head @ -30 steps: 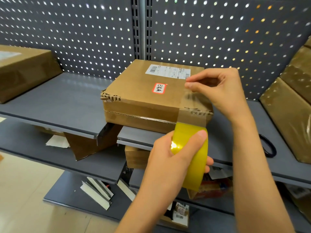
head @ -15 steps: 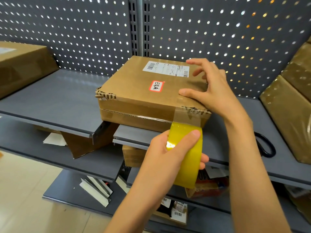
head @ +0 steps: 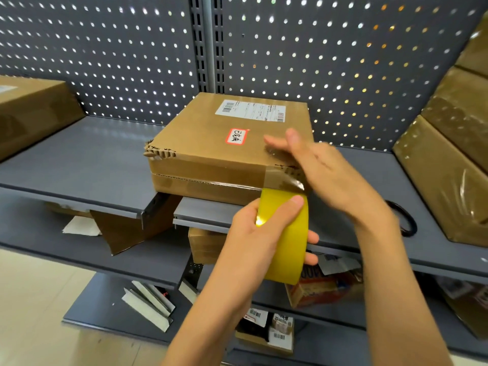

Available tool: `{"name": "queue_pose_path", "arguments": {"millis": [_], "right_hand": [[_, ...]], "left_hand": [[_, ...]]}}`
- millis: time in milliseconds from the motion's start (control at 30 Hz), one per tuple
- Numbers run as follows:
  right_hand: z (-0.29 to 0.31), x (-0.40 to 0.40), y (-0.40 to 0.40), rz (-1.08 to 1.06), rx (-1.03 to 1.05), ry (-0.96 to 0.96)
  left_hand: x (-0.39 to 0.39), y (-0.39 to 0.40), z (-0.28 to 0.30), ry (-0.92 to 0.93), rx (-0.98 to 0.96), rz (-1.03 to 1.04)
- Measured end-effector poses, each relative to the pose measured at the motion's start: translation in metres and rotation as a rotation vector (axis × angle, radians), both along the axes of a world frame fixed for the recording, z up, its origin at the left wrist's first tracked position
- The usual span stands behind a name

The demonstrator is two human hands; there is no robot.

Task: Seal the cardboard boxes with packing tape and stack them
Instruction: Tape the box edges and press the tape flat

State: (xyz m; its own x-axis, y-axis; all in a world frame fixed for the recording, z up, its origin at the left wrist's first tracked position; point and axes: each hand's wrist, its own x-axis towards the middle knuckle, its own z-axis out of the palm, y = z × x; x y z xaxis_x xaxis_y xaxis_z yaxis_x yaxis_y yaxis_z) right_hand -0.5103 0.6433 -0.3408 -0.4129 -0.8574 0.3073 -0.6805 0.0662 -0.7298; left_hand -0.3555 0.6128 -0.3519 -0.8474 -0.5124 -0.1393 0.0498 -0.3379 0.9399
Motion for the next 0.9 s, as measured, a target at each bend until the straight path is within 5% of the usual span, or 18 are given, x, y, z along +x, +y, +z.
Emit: {"name": "queue_pose_path", "arguments": {"millis": [233,600,800,900], "right_hand": [[-0.0037,0.0088,-0.0017,-0.048,0.193,0.169],[0.0003,0.0065,-0.0045,-0.082,0.176,0.038],[-0.0039,0.0111,-0.0034,-0.123,0.151,0.165],[-0.0086,0.0123,-0.0045,-0.154,-0.022,-0.041]], "left_hand": [[0.0051,0.0016,-0.0049,0.034,-0.025,0.0],[0.0088,0.0022,-0.0057,-0.013,-0.026,-0.008],[0.0064,0.0051,-0.0088,-0.022,-0.069,0.004],[0.0059,0.0042,-0.0089,-0.021,-0.072,0.001]]}}
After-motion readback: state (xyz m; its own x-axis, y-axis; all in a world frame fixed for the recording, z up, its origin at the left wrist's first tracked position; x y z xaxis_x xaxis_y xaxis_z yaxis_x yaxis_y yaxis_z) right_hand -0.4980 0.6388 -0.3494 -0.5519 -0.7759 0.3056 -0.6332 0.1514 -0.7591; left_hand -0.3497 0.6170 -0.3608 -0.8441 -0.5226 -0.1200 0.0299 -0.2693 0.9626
